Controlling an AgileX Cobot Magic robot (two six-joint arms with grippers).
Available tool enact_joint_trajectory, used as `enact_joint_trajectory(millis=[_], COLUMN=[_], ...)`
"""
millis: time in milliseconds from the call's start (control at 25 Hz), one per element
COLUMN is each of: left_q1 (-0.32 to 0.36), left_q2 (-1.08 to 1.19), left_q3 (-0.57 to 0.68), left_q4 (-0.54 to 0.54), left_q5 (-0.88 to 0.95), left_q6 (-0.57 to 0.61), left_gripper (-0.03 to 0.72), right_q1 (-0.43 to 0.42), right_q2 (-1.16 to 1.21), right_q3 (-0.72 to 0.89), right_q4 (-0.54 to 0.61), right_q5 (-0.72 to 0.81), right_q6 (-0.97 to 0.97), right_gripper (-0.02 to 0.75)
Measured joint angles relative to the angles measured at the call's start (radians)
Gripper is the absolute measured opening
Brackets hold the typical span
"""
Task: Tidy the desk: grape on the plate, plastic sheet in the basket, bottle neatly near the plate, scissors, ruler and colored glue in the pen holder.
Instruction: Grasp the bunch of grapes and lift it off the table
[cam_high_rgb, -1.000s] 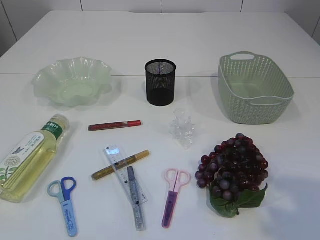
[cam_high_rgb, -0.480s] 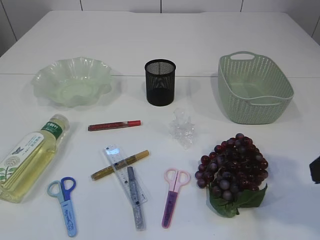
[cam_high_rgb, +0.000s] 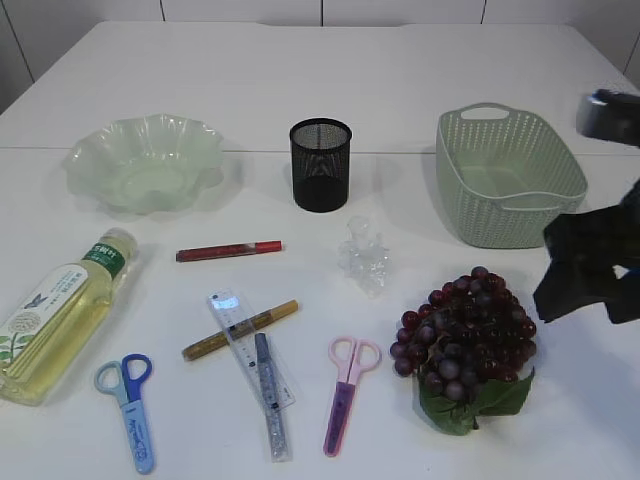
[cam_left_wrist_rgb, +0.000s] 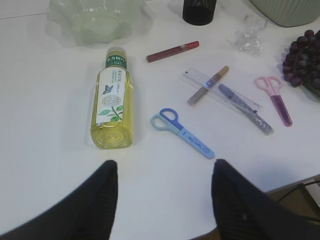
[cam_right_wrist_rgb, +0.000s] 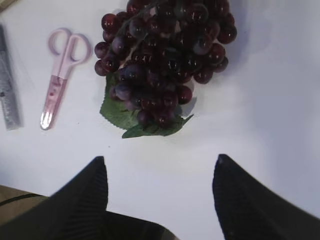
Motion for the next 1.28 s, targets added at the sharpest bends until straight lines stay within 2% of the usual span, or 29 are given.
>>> enact_joint_trajectory(millis=[280,920,1280], left_q1=[0.000,0.000,0.000], left_q2=[0.000,0.000,0.000], left_q3=[0.000,0.000,0.000], left_q4=[-0.013,-0.037,-0.037], left_q5=[0.000,0.000,0.000], left_q6=[-0.013,-0.013,-0.013], left_gripper=[0.435,0.435,0.435], right_q1=[0.082,0.083,0.083], right_q2=[0.234,0.542,0.647], right_q3=[-0.117,-0.373,-0.386], right_q4=[-0.102,-0.244,-0.298], right_q5=[-0.008,0.000,0.027], right_q6=[0.018,0.041,0.042], right_gripper=[0.512,0.512,0.512])
